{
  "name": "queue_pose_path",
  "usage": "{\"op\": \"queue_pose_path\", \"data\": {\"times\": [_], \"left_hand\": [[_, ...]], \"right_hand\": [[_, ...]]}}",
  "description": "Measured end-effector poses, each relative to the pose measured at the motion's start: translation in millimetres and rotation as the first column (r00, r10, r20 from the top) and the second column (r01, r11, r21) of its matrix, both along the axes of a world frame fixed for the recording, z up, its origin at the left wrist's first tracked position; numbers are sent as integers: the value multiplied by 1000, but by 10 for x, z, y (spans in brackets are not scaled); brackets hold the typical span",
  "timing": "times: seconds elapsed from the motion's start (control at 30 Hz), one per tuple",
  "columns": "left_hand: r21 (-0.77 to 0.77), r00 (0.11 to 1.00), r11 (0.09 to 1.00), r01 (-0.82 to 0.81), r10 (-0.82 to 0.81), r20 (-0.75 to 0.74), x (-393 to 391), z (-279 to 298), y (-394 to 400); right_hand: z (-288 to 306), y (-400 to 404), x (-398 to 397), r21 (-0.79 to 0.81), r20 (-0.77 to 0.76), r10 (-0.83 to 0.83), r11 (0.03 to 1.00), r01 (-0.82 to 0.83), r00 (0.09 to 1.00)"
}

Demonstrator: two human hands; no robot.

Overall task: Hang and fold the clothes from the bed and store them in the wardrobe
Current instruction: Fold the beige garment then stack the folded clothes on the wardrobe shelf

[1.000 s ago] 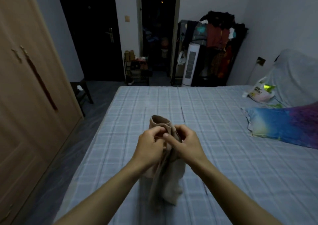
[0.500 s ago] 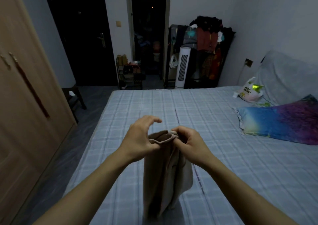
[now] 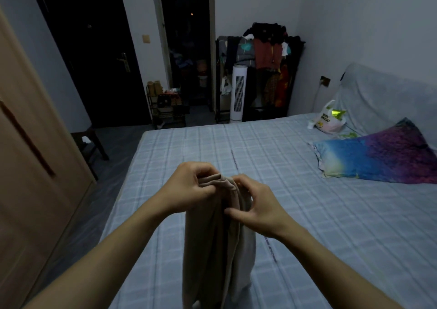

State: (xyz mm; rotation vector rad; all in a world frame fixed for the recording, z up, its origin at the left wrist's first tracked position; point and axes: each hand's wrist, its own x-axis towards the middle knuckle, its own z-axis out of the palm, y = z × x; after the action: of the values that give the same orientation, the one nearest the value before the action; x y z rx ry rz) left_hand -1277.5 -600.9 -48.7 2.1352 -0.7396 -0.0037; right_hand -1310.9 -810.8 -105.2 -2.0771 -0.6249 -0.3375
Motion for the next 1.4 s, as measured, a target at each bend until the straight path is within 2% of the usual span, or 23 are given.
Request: {"op": "queue_pose_path", "data": {"times": [0.23,0.37,0.5,0.77,0.83,1.0,1.2,1.4], "left_hand": [[-21,993,1000,18,-21,-115,38,141,90],[-47,988,998,31,-38,-147,42,237,189],[-43,992,999,10,-15,-128,44,315,308],[-102,988,993,-67,52,-143,-14,519,451],[-89,990,993,-80,69,-123,-18,598,440],[-84,993,993,-85,78,-85,4,740,382],[-66,994,994,-83,79,-70,17,747,372],[-50,995,996,-72,69,-67,-12,745,399]], "right_hand": [[-295,-32,-34,28,-142,-93,995,98,986],[-397,-109,-33,146,-248,28,989,8,968],[-410,-148,-37,288,-276,44,957,39,960],[-287,-11,-28,327,-234,33,944,46,972],[-300,55,-68,382,-219,54,923,34,974],[-340,122,-175,345,-5,-57,937,55,998],[-289,217,-234,366,179,-173,925,98,968],[-279,237,-236,294,156,-207,943,154,966]]}}
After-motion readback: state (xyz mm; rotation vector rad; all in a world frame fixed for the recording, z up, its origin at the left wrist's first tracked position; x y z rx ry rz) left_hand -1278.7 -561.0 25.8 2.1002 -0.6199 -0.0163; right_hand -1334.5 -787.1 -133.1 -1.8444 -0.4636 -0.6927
